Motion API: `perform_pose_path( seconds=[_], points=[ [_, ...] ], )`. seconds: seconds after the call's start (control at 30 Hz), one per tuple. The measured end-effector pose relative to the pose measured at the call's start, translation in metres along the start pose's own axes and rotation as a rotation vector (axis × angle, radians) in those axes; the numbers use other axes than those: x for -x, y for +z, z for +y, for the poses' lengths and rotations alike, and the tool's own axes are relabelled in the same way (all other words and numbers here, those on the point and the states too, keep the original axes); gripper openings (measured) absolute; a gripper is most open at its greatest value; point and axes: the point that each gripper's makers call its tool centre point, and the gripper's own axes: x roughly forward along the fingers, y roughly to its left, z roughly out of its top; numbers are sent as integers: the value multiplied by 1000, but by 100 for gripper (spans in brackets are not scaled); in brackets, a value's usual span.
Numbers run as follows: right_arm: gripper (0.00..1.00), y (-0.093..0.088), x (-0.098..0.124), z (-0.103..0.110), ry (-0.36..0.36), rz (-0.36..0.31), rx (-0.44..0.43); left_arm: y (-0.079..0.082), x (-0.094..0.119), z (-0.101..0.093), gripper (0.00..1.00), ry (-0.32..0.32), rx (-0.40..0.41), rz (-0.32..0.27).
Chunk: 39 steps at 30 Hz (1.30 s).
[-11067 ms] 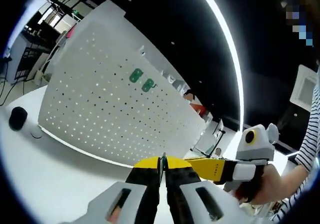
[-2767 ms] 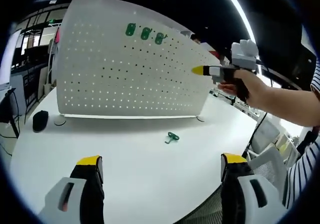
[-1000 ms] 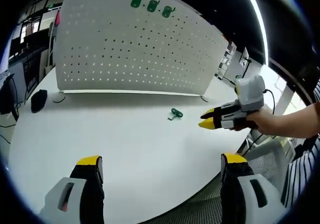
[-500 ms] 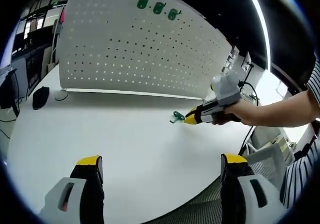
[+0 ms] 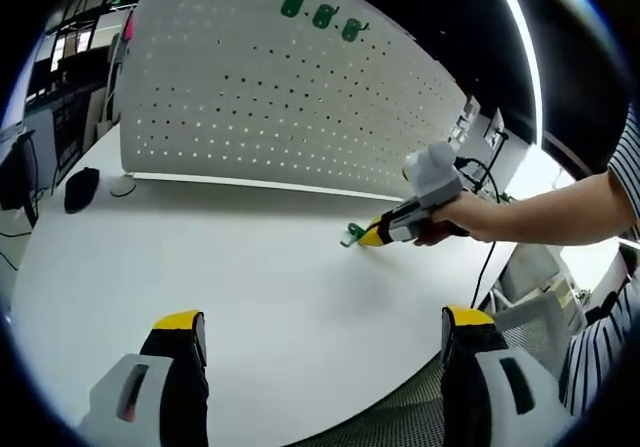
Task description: Insert the hook assembly into the mounting plate slot until the hook locks in place.
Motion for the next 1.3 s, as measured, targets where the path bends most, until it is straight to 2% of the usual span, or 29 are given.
perform_pose_path(
  seconds=[0.33, 0.53, 0.7, 0.87, 0.9, 0.97, 1.0, 1.13, 1.3],
  points=[
    [2, 2, -3, -1, 13, 34, 10, -1, 0, 0, 99, -6, 5, 3],
    [1, 4, 0, 0, -1, 2, -14, -1, -1, 0, 98, -6, 14, 5],
    [0, 20, 11, -5, -50, -83, -4, 2, 0, 0, 97, -10, 26, -1],
    [0, 48, 30, -6, -90, -205, -18, 13, 3, -1, 97, -24, 60, -25],
    [0, 57, 36, -4, -93, -244, -23, 17, 4, -1, 97, -26, 61, -30],
    [0, 64, 43, 0, -96, -272, -28, 24, 5, -1, 97, -22, 46, -40],
    [0, 72, 49, 3, -100, -307, -35, 28, 5, -1, 97, -21, 40, -46],
    [0, 88, 62, 15, -94, -375, -50, 50, 6, -3, 98, -31, 38, -81],
    [0, 107, 80, 34, -71, -474, -89, 67, 5, -6, 96, -41, 26, -103]
  ],
)
